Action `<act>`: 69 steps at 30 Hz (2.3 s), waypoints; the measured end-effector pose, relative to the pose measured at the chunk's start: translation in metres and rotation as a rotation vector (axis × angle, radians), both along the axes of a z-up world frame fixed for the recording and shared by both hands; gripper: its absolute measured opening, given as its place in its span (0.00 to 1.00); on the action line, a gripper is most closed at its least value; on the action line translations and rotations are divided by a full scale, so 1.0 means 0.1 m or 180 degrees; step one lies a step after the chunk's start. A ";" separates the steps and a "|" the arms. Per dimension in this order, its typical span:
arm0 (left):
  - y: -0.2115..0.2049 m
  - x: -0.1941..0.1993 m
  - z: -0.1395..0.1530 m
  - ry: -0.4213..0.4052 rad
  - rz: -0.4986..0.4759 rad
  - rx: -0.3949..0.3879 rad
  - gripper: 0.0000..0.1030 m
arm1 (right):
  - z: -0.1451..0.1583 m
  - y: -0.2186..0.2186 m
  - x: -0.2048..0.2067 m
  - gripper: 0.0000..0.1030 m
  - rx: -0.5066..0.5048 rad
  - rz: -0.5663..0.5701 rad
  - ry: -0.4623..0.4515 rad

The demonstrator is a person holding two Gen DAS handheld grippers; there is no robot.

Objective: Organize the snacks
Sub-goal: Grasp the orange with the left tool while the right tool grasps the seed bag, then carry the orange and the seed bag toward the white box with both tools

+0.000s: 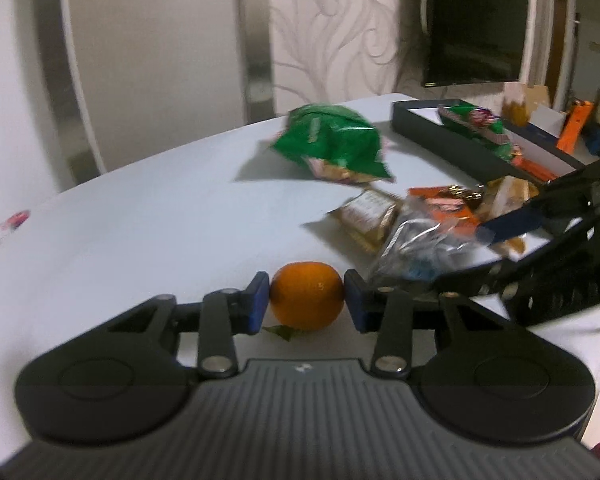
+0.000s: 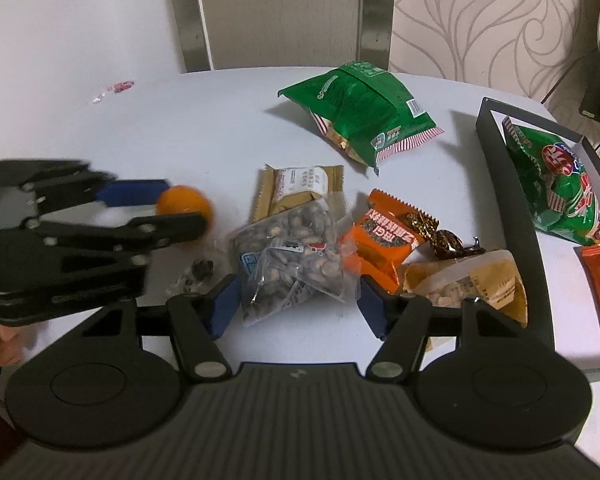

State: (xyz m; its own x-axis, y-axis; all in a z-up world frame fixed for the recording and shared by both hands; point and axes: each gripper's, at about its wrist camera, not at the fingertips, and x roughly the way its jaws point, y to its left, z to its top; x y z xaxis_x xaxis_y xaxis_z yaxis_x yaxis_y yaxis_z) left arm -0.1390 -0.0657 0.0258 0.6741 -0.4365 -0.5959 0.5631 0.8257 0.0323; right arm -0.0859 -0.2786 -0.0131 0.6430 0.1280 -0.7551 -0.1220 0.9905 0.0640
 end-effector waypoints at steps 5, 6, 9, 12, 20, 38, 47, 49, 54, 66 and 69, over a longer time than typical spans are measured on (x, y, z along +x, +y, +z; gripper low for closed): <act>0.10 0.01 0.01 0.0004 0.0080 0.0005 0.43 | -0.06 0.06 0.11 0.76 -0.0077 0.0031 0.0000; 0.09 0.01 0.01 0.0003 0.0099 0.0000 0.43 | -0.08 0.08 0.14 0.77 -0.0098 0.0050 -0.0002; 0.07 0.03 0.00 0.0006 0.0158 -0.0024 0.44 | -0.12 0.12 0.21 0.77 -0.0121 0.0109 0.0002; 0.04 0.05 0.00 -0.0011 0.0165 -0.0003 0.43 | -0.12 0.11 0.22 0.73 -0.0096 0.0085 -0.0005; 0.03 0.05 0.01 -0.0041 0.0202 0.0018 0.43 | -0.03 0.02 0.13 0.61 0.0037 -0.0028 0.0017; -0.22 0.06 0.07 -0.0109 0.0269 0.0090 0.43 | 0.28 -0.07 -0.11 0.50 0.0094 -0.0103 -0.0302; -0.41 -0.02 0.25 -0.0262 0.0217 0.0079 0.43 | 0.54 -0.15 -0.27 0.50 0.0184 -0.0161 -0.0506; -0.46 -0.04 0.29 -0.0303 0.0215 0.0077 0.43 | 0.60 -0.19 -0.30 0.50 0.0196 -0.0184 -0.0555; -0.62 -0.07 0.37 -0.0364 0.0169 0.0050 0.43 | 0.72 -0.33 -0.39 0.50 0.0247 -0.0277 -0.0636; -1.09 -0.14 0.43 -0.0399 -0.0007 0.0018 0.43 | 0.81 -0.73 -0.58 0.50 0.0251 -0.0465 -0.0666; -1.22 -0.14 0.46 -0.0412 -0.0051 0.0003 0.43 | 0.83 -0.84 -0.61 0.50 0.0239 -0.0514 -0.0673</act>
